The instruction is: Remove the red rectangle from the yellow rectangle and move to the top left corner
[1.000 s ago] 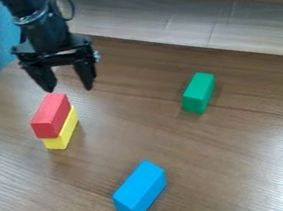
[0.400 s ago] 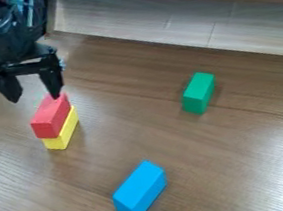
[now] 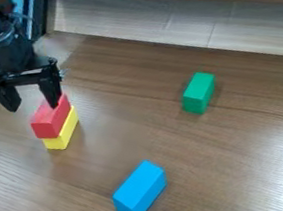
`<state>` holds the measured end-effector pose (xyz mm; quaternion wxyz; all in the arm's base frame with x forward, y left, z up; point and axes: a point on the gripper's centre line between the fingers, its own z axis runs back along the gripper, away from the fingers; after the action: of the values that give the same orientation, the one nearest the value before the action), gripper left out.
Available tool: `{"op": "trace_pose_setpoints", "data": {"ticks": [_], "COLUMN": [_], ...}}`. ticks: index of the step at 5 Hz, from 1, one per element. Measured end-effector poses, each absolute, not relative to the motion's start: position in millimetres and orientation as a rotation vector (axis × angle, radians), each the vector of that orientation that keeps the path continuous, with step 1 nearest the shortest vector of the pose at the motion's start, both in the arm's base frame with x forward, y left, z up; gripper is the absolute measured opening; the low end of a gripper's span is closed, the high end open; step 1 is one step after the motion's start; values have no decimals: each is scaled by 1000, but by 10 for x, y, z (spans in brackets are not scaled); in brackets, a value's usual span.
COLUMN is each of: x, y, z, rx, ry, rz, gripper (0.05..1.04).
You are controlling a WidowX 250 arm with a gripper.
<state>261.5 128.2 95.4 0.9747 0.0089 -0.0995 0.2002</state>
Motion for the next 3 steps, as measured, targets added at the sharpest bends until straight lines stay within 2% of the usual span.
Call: {"op": "trace_pose_setpoints", "data": {"ticks": [3], "x": [2691], "y": [1163], "z": [749], "rx": [-3], "ry": [-196], "rz": [416], "gripper": [1001]}}
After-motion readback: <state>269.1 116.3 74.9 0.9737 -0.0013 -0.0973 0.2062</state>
